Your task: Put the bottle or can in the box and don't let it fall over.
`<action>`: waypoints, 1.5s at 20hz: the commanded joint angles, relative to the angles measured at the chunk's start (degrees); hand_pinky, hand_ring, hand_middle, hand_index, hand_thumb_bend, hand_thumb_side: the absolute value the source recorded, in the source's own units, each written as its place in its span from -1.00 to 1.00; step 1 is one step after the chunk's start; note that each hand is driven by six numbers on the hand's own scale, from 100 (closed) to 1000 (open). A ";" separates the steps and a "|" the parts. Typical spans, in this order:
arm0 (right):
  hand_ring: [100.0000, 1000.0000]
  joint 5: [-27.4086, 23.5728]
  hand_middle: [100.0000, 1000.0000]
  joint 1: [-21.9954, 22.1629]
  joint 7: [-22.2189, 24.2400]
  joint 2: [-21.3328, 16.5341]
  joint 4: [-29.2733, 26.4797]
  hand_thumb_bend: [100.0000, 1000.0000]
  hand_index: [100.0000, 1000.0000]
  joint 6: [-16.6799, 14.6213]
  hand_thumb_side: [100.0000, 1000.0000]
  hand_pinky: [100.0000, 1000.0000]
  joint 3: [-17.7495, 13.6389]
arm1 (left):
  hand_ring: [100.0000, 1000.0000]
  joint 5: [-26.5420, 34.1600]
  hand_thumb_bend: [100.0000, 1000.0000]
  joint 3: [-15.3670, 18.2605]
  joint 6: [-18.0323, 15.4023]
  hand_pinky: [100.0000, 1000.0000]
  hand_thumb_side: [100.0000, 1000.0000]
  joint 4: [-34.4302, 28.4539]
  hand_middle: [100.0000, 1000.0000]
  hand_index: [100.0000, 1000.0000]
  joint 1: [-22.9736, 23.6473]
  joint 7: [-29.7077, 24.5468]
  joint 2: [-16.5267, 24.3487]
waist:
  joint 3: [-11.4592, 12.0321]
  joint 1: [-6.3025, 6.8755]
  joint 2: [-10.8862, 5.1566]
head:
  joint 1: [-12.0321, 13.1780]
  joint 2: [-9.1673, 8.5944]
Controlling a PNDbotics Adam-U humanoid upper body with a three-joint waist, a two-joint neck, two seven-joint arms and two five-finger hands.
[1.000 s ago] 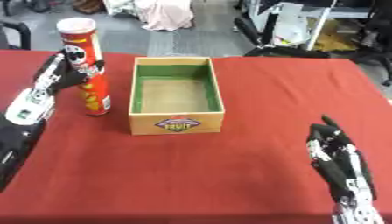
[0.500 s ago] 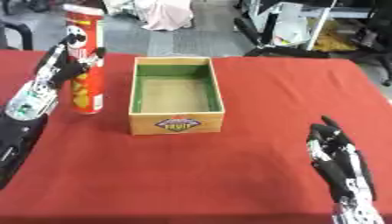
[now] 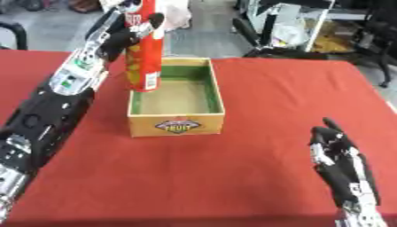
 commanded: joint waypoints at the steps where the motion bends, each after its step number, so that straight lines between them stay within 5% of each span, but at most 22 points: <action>1: 0.73 -0.43 0.91 -1.08 0.63 -0.01 -0.84 -1.00 0.33 -0.02 -0.60 0.87 0.37 | 0.69 -5.77 -0.22 -0.67 -1.58 0.73 0.36 1.11 0.34 0.78 -1.62 -1.61 0.27 | -0.28 0.12 -0.26 | 0.09 -0.14; 4: 0.73 -0.53 0.91 -1.17 0.73 0.10 -0.89 -1.00 0.33 0.01 -0.59 0.87 0.40 | 0.93 -13.29 0.06 0.02 -2.46 0.81 0.69 3.54 0.65 0.93 -1.11 -0.72 -0.07 | -0.34 0.16 -0.20 | -0.18 -0.14; 7: 0.73 -0.52 0.91 -1.14 0.67 0.09 -0.88 -1.00 0.33 0.03 -0.60 0.87 0.32 | 1.00 -16.26 0.10 0.81 -2.55 0.85 0.89 5.29 0.80 0.99 -0.75 0.32 -0.07 | -0.20 0.17 -0.22 | -0.34 -0.14; 14: 0.73 -0.33 0.91 -0.97 0.37 -0.01 -0.88 -1.00 0.33 -0.03 -0.60 0.87 -0.06 | 1.00 -14.99 -0.08 2.91 -1.22 0.84 0.84 4.16 0.80 0.99 1.88 2.45 2.20 | 0.52 0.23 -0.36 | -0.59 -0.14; 17: 0.73 -0.15 0.91 -0.85 -0.03 -0.19 -0.89 -1.00 0.33 -0.07 -0.60 0.87 -0.52 | 0.98 -9.16 -0.16 4.85 -0.13 0.82 0.71 -4.11 0.75 0.97 7.16 4.14 5.68 | 1.38 0.52 -0.39 | -1.21 -0.14; 22: 0.73 0.37 0.92 -0.32 -0.79 -0.89 -0.86 -1.00 0.33 -0.17 -0.60 0.87 -1.30 | 0.89 0.35 -0.22 11.45 1.62 0.77 0.62 -25.57 0.68 0.93 22.56 9.27 9.73 | 4.19 1.18 -0.53 | -2.28 -0.14; 26: 0.73 0.76 0.92 0.29 -1.43 -1.46 -0.73 -1.00 0.34 -0.24 -0.61 0.87 -1.98 | 0.86 -0.35 -0.26 16.66 4.28 0.76 0.59 -37.12 0.64 0.91 33.07 13.66 8.46 | 6.02 1.47 -0.60 | -2.96 -0.14; 30: 0.73 1.26 0.92 0.95 -2.53 -2.03 -0.65 -1.00 0.34 -0.40 -0.62 0.87 -3.11 | 0.85 -6.03 -0.30 21.16 6.88 0.76 0.62 -42.87 0.62 0.90 41.80 16.69 2.96 | 7.51 1.45 -0.86 | -3.76 -0.14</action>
